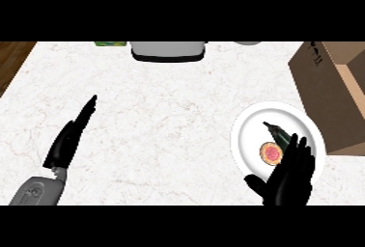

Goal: Pick the cupcake from the plate and place it in the cardboard box

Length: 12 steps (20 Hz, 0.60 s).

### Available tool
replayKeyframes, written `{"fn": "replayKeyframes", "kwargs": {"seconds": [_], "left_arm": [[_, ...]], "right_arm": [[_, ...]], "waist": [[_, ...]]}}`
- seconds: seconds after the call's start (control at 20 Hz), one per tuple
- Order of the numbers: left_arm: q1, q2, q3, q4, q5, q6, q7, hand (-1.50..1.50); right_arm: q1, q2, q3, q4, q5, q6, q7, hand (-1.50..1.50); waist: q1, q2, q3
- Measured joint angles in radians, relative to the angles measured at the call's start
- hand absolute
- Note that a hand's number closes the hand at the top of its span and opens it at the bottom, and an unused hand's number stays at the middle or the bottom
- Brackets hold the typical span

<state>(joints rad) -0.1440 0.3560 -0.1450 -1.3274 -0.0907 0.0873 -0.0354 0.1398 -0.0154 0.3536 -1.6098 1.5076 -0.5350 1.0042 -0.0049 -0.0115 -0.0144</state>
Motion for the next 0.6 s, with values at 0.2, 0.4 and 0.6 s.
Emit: {"fn": "replayKeyframes", "kwargs": {"seconds": [0.2, 0.4, 0.6], "left_arm": [[-0.008, -0.020, 0.010, 0.011, -0.016, -0.002, 0.000, 0.00], [-0.006, -0.003, 0.033, -0.008, -0.010, -0.032, 0.013, 0.00], [0.015, -0.005, 0.045, -0.005, -0.011, -0.038, -0.012, 0.00]], "right_arm": [[-0.022, -0.006, -0.036, 0.024, -0.049, -0.017, -0.026, -1.50], [-0.062, -0.009, -0.067, 0.068, -0.044, -0.016, -0.036, 1.50], [-0.083, -0.002, -0.076, 0.099, 0.062, -0.020, -0.029, 1.50]], "waist": [[0.000, -0.001, -0.001], [0.002, -0.003, -0.003], [0.004, -0.004, -0.002]]}}
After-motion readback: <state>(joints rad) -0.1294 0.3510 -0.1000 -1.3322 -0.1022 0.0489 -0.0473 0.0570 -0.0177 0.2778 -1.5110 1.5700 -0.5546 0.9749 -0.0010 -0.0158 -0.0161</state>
